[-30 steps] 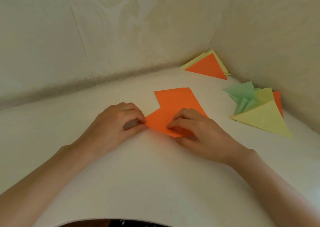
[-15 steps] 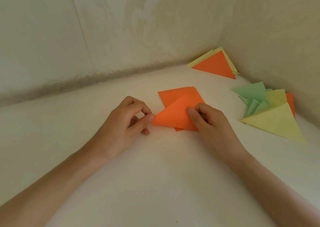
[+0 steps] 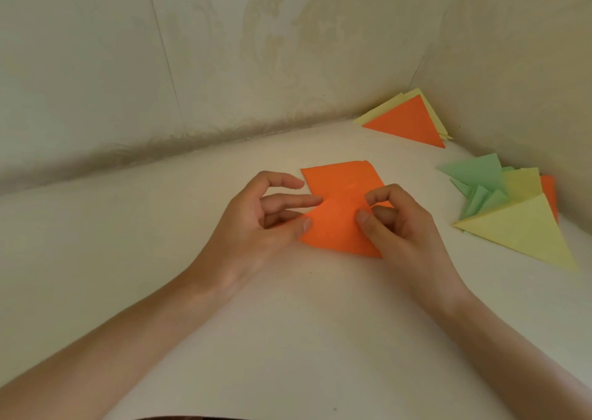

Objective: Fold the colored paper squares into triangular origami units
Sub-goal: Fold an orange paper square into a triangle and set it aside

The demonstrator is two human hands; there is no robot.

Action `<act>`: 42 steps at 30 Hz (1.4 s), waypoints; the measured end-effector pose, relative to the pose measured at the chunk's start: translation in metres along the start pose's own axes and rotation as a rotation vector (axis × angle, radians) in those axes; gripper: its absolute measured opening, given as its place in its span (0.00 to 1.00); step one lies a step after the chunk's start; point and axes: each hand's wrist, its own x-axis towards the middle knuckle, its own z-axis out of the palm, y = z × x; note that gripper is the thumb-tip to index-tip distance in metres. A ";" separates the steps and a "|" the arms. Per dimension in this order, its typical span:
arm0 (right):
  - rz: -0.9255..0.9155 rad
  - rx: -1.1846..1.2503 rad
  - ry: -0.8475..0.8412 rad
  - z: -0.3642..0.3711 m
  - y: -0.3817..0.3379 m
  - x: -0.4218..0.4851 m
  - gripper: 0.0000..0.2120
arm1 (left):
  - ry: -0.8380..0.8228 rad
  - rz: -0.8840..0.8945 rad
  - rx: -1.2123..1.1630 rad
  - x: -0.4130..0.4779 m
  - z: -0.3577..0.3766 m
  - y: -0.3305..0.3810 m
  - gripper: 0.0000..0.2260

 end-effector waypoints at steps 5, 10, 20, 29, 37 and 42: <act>0.072 0.046 0.084 -0.002 -0.003 -0.001 0.24 | -0.016 0.078 -0.004 -0.001 -0.002 0.004 0.15; 0.229 0.268 -0.028 -0.011 -0.010 0.003 0.23 | -0.045 0.102 0.024 0.000 -0.003 0.002 0.15; 0.201 0.406 0.026 -0.010 -0.018 -0.001 0.19 | 0.040 0.105 0.020 0.000 -0.003 0.005 0.17; 0.215 0.419 0.033 -0.008 -0.019 -0.003 0.19 | 0.029 0.194 0.138 -0.003 0.000 0.008 0.11; 0.205 0.438 0.060 -0.011 -0.019 -0.002 0.13 | 0.138 0.237 -0.008 -0.002 0.000 0.009 0.17; 0.187 0.457 0.068 -0.010 -0.020 -0.002 0.13 | 0.122 0.251 -0.009 -0.002 -0.001 0.008 0.16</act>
